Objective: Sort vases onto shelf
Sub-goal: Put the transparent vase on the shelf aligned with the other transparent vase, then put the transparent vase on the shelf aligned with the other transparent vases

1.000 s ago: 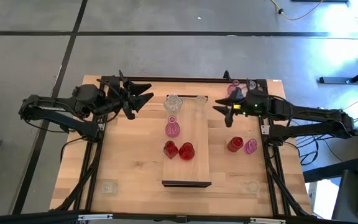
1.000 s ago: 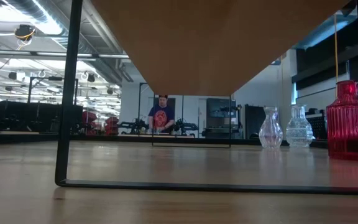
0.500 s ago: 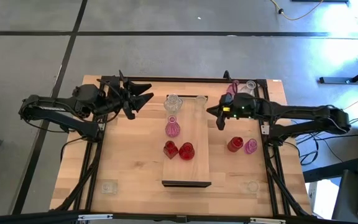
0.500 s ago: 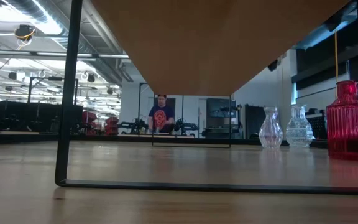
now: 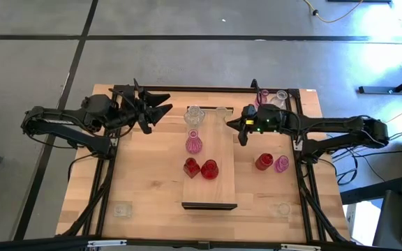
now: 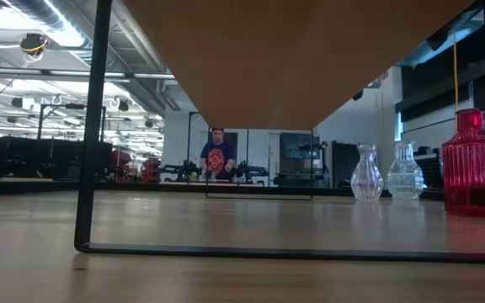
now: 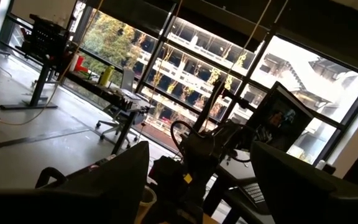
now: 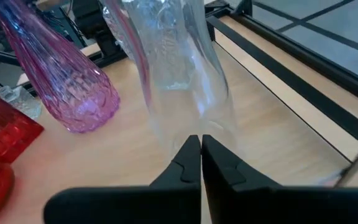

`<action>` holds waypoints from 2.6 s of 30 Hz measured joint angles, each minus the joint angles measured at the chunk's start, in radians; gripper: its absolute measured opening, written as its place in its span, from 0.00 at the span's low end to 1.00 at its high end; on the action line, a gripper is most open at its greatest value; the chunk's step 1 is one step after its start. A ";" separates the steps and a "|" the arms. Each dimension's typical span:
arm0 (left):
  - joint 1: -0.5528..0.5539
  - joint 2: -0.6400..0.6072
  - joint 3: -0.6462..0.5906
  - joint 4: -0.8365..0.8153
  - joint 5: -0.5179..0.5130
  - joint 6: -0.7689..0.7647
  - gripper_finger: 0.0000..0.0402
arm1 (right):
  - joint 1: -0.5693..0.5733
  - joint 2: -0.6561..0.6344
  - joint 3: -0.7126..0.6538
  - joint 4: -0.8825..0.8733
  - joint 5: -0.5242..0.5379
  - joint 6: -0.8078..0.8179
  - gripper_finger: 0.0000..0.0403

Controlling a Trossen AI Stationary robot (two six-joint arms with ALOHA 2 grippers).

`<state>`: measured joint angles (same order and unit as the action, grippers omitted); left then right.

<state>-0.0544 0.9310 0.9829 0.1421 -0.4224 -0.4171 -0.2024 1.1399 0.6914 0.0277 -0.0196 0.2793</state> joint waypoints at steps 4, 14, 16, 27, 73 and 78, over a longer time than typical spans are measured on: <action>0.000 0.000 0.000 0.000 -0.001 0.000 0.68 | 0.000 0.023 0.000 0.051 0.000 0.001 0.00; 0.000 0.000 0.000 -0.003 -0.001 0.000 0.68 | 0.000 0.071 0.000 0.124 -0.013 0.004 0.00; 0.000 0.000 0.000 -0.003 -0.001 0.000 0.68 | 0.000 0.080 0.000 0.138 -0.020 0.005 0.00; 0.000 0.000 0.000 -0.007 -0.005 0.000 0.68 | 0.000 0.090 0.001 0.159 -0.018 0.001 0.00; 0.000 0.000 0.000 -0.008 -0.006 0.000 0.68 | 0.000 0.092 0.022 0.147 0.244 -0.002 0.00; 0.000 0.000 0.001 -0.022 -0.006 0.000 0.68 | 0.000 0.015 0.116 -0.102 0.404 -0.025 0.00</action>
<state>-0.0547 0.9306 0.9836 0.1197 -0.4286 -0.4171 -0.2025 1.1547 0.8077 -0.0745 0.3846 0.2544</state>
